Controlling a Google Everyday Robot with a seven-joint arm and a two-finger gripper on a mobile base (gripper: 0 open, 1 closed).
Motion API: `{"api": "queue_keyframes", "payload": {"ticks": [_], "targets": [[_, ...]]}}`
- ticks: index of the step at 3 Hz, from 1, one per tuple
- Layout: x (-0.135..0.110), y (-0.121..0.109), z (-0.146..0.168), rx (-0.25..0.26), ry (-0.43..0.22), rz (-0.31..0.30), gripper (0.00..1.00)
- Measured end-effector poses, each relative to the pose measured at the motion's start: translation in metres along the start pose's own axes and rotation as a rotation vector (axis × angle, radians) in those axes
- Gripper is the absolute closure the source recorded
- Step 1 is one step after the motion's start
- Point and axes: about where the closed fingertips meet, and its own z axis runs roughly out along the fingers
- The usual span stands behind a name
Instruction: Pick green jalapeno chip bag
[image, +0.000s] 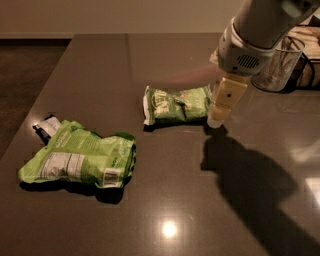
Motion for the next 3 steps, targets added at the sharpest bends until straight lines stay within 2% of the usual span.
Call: {"api": "queue_keyframes", "payload": {"ticks": [1, 2, 3], "targets": [[-0.03, -0.028, 0.035, 0.012, -0.023, -0.055, 0.0], [-0.046, -0.05, 0.071, 0.012, -0.012, -0.091, 0.0], [-0.052, -0.058, 0.099, -0.011, 0.007, -0.111, 0.0]]}}
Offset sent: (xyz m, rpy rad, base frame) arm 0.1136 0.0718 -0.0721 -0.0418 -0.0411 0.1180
